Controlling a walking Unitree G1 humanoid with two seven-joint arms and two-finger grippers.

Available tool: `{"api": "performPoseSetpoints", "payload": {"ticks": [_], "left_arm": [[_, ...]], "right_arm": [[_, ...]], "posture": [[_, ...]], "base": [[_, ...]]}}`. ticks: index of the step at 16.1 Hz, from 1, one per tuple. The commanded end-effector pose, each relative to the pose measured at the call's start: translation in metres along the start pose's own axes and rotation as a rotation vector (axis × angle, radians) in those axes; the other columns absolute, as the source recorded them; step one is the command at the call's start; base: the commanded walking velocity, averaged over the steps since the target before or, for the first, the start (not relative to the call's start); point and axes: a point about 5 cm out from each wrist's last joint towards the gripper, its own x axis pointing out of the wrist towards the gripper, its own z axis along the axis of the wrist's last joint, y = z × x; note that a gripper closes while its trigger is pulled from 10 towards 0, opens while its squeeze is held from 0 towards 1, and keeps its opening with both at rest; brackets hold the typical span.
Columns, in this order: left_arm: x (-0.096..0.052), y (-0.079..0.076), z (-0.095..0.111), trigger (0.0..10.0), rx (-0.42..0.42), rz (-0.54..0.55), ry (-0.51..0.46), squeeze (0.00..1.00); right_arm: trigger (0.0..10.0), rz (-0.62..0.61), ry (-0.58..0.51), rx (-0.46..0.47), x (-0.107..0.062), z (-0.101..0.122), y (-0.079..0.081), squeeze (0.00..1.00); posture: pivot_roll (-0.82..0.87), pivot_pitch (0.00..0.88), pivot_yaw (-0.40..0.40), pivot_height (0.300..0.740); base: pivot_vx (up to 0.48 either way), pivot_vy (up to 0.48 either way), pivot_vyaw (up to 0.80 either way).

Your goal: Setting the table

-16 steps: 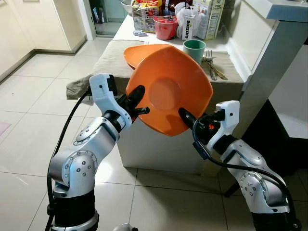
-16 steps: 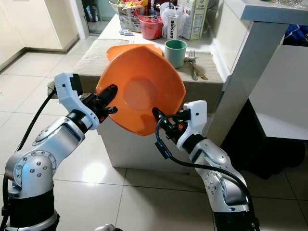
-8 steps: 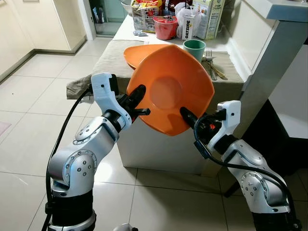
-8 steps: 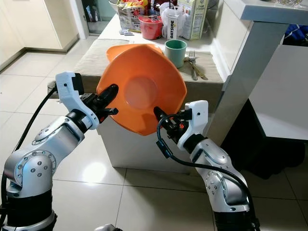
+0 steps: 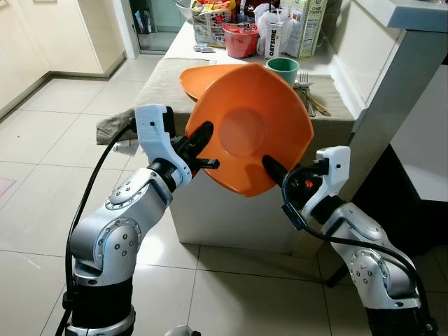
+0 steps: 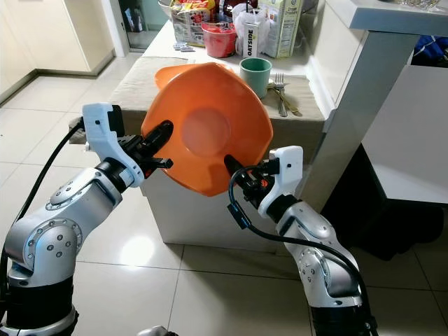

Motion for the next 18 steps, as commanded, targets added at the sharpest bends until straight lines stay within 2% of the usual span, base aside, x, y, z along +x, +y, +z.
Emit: {"api": "performPoseSetpoints", "payload": {"ticks": [1, 5, 6, 14, 18], "left_arm": [[0.0002, -0.0016, 0.0201, 10.0, 0.085, 0.022, -0.085, 0.0], [0.0008, 0.0034, 0.0215, 10.0, 0.092, 0.052, -0.092, 0.0], [0.0011, 0.0056, 0.0224, 10.0, 0.097, 0.068, -0.1, 1.0], [0.004, 0.0045, 0.02, 10.0, 0.086, 0.035, -0.095, 1.0], [0.0054, 0.0044, 0.0164, 10.0, 0.113, 0.037, -0.068, 1.0]], "right_arm": [[0.0, -0.029, 0.129, -0.056, -0.0023, -0.0192, -0.0028, 0.0], [0.0, -0.028, 0.132, -0.055, -0.0026, -0.0206, -0.0014, 0.0], [0.0, -0.029, 0.132, -0.056, -0.0024, -0.0208, -0.0017, 0.0], [0.0, -0.03, 0.135, -0.063, -0.0016, -0.0219, -0.0018, 0.0], [0.0, -0.031, 0.134, -0.069, -0.0024, -0.0222, -0.0019, 0.0]], "posture": [[-0.13, 0.0, 0.031, 0.74], [-0.13, 0.0, 0.033, 0.74], [-0.13, 0.0, 0.033, 0.74], [-0.13, 0.0, 0.032, 0.74], [-0.14, 0.0, 0.033, 0.74]], "base": [[0.0, 0.0, 0.0], [-0.128, 0.0, 0.0], [0.0, 0.0, 0.0], [0.0, 0.0, 0.0], [0.0, 0.0, 0.0]]}}
